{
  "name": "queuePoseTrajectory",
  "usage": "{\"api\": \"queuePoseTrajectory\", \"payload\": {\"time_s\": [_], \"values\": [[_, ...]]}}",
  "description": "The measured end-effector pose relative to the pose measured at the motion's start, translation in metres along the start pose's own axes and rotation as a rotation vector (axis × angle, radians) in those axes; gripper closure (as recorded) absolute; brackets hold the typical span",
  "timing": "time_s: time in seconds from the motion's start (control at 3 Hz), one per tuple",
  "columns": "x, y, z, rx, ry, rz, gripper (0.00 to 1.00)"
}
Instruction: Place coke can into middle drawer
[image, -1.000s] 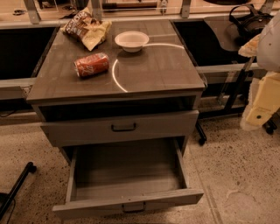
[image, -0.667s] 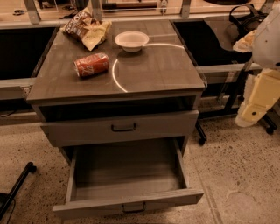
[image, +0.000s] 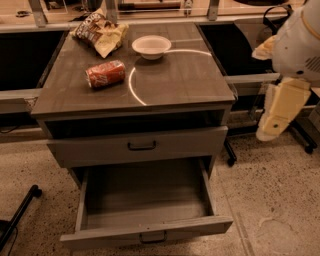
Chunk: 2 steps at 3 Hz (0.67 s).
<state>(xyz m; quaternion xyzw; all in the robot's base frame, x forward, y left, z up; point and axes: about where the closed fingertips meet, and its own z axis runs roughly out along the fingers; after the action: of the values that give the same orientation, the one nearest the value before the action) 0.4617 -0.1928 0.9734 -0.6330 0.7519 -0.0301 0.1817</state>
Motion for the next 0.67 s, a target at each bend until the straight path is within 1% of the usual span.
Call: {"api": "queuePoseTrajectory", "payload": {"time_s": [0.33,0.67], "values": [[-0.026,-0.019,0.026,-0.024,-0.044,-0.064,0.0],[-0.047,-0.035,0.049,-0.048,-0.086,-0.107,0.0]]}}
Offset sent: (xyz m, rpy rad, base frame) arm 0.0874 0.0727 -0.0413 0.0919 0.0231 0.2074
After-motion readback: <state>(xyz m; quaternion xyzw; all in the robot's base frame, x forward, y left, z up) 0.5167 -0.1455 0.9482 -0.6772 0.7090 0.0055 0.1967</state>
